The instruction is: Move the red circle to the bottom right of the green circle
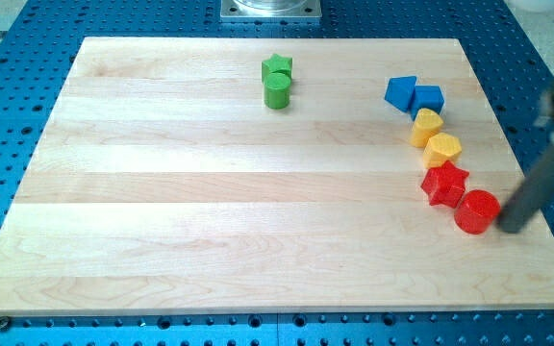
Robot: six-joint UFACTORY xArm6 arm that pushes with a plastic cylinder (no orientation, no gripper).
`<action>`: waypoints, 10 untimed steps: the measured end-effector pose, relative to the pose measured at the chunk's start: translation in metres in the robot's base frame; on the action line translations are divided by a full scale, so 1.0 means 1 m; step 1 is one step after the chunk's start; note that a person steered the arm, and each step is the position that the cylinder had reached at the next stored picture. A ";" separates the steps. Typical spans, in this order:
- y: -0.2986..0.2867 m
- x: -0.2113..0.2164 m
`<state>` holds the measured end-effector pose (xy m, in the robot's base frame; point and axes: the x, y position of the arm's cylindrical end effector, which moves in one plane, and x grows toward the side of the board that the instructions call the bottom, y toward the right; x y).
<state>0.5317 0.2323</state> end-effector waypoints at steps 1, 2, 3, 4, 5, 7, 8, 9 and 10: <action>-0.100 0.000; -0.191 0.002; -0.160 0.042; -0.179 0.065; -0.243 0.053; -0.178 -0.031; -0.154 -0.008; -0.171 -0.064; -0.209 -0.115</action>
<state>0.4162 0.0231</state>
